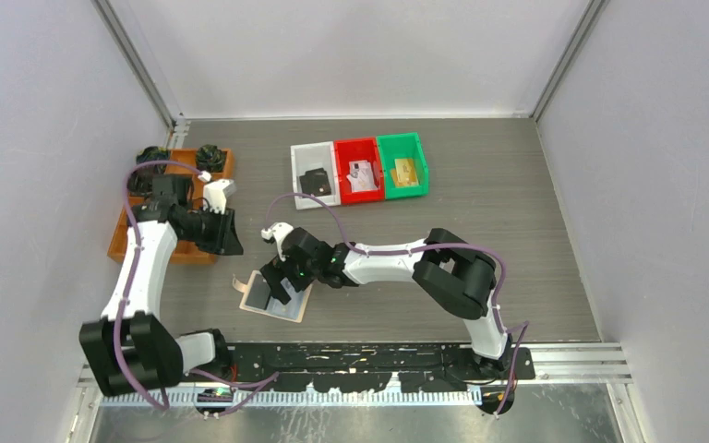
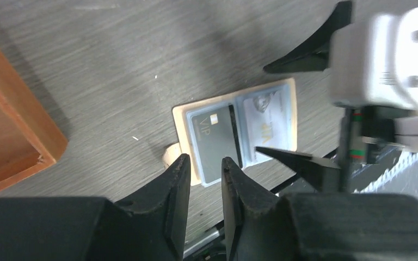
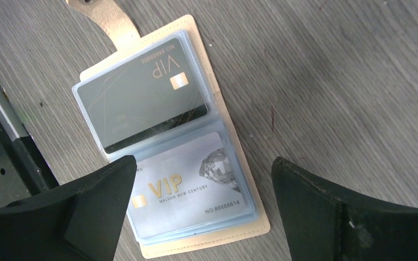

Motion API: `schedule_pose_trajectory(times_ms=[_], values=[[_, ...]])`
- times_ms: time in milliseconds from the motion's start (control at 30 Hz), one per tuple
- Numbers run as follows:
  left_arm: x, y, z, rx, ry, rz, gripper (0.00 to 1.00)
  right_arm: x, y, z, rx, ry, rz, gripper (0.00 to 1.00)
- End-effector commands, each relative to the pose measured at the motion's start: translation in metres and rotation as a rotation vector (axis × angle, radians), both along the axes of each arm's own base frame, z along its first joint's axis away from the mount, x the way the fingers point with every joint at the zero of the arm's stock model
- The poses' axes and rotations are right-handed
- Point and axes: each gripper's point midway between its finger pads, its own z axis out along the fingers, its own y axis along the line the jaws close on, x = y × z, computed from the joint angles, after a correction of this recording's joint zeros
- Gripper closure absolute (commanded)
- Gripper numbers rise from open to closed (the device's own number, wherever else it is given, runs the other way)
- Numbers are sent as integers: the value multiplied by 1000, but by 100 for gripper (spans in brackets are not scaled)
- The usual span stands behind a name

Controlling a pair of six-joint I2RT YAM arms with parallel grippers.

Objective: Take the credit cards out of the card holder
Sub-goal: Pick up the card holder from the center of the board.

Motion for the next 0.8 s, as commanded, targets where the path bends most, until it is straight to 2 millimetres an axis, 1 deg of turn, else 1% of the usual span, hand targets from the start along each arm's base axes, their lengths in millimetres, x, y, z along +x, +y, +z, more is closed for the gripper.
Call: schedule_pose_trajectory(times_ms=[0,67,167,233,367,467,600,767], values=[[-3,6,-13,39,57,-134,70,3,9,41,167,-39,-16,1],[2,8,-23,69,57,-180,65,2,8,48,209,-34,-25,1],[1,9,-38,105,79,-266,59,1,6,47,243,-2,-35,1],[-3,10,-49,117,114,-293,59,2,4,45,257,36,-49,1],[-13,10,-66,130,175,-332,57,11,3,49,335,105,-81,2],[-14,18,-79,191,191,-341,57,15,2,52,365,134,-86,3],[-20,28,-92,253,212,-352,57,15,1,56,374,142,-77,4],[-24,30,-105,276,227,-359,57,14,4,59,387,156,-67,4]])
